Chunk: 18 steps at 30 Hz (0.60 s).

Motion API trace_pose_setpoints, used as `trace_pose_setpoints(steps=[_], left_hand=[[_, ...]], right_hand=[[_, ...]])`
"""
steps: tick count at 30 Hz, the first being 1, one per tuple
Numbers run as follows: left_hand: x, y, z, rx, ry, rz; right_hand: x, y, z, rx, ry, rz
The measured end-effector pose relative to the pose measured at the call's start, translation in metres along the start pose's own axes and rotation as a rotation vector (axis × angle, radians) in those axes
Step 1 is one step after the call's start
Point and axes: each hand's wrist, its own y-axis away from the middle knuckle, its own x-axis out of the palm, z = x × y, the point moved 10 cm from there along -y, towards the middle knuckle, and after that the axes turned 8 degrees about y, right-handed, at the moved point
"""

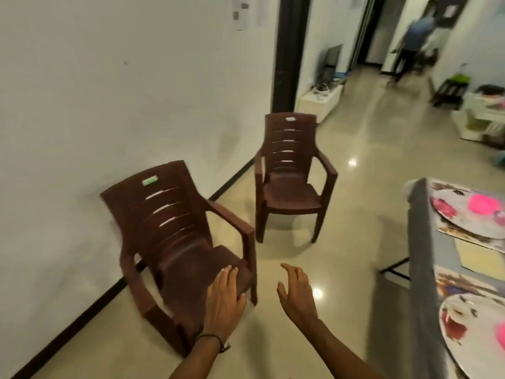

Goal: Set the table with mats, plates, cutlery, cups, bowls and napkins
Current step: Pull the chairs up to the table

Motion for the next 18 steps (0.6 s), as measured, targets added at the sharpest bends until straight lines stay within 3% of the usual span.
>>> trace_pose_setpoints(steps=[10, 18], left_hand=[[0.109, -0.172, -0.179, 0.261, 0.04, 0.162], [0.175, -0.28, -0.288, 0.408, 0.054, 0.234]], right_hand=[[-0.093, -0.11, -0.179, 0.314, 0.015, -0.176], [-0.156, -0.169, -0.273, 0.458, 0.05, -0.268]])
